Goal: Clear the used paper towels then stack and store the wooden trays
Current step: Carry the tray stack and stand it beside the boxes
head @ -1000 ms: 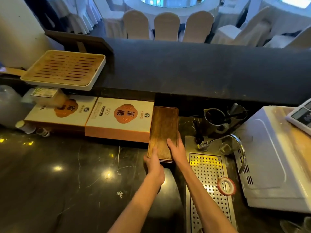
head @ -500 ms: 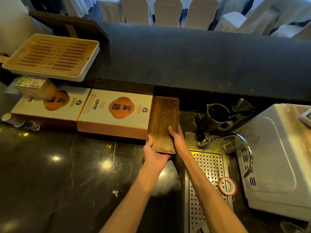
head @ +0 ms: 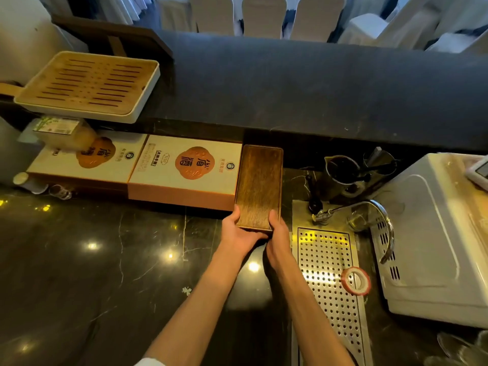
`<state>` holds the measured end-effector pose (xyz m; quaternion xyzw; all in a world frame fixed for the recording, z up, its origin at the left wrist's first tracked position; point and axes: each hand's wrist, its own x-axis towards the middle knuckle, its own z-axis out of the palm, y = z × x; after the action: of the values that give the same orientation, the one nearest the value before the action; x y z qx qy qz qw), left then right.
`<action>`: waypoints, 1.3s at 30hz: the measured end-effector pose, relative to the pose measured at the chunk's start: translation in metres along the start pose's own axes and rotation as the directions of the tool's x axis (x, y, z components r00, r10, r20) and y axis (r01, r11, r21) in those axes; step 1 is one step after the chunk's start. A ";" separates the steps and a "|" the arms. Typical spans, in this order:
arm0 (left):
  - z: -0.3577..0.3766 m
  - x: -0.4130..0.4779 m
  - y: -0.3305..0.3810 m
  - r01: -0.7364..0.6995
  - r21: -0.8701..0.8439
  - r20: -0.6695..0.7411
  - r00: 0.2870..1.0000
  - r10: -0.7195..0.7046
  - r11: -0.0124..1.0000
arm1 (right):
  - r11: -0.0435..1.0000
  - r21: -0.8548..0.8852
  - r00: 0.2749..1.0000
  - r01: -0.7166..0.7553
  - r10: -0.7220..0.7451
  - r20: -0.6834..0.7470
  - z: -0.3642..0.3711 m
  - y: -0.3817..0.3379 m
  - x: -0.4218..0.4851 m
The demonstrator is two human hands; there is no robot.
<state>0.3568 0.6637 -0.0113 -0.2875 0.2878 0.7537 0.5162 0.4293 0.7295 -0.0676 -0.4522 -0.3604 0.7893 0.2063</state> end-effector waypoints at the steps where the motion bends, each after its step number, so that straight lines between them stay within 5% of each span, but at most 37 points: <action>1: -0.003 -0.004 0.001 0.003 0.038 0.011 1.000 -0.004 0.999 | 1.000 -0.026 1.000 -0.014 0.014 0.010 -0.001 -0.002 -0.003; 4: -0.012 -0.013 0.005 0.003 0.263 -0.041 0.999 0.008 0.965 | 0.973 -0.223 0.997 -0.055 0.067 0.046 -0.007 -0.013 -0.009; 8: -0.013 -0.006 0.017 -0.023 0.723 -0.171 0.963 0.210 0.691 | 0.913 -0.399 0.985 -0.090 0.141 0.102 -0.006 -0.030 -0.004; 14: -0.008 0.019 0.021 -0.008 0.773 -0.194 0.949 0.248 0.634 | 0.862 -0.495 0.993 -0.114 0.090 -0.072 0.002 -0.019 0.009; 23: -0.006 0.008 0.022 -0.074 0.740 -0.135 0.957 0.256 0.669 | 0.910 -0.414 0.993 -0.013 -0.036 -0.112 0.013 -0.020 -0.012; 25: -0.014 -0.004 0.012 -0.110 0.835 -0.101 0.932 0.347 0.539 | 0.922 -0.387 0.994 0.022 -0.060 -0.086 0.011 -0.017 -0.025; 28: -0.034 -0.025 -0.008 -0.201 0.972 0.112 0.856 0.504 0.124 | 0.779 -0.591 0.970 0.207 -0.244 0.019 -0.002 -0.008 -0.049; 32: -0.060 -0.034 -0.017 -0.204 0.759 0.525 0.754 0.396 -0.618 | 0.137 -0.892 0.840 0.431 -0.423 0.341 -0.024 0.004 -0.060; 35: -0.068 -0.029 -0.013 -0.113 0.664 0.530 0.769 0.358 -0.740 | -0.100 -0.910 0.820 0.403 -0.401 0.408 -0.025 0.003 -0.059; 39: -0.074 -0.026 -0.011 -0.091 0.642 0.527 0.773 0.352 -0.761 | -0.092 -0.921 0.834 0.379 -0.397 0.383 -0.021 0.000 -0.061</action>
<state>0.3851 0.5974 -0.0430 0.3953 0.8925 0.1495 0.1578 0.4781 0.6978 -0.0408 -0.3466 -0.9088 0.2243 0.0608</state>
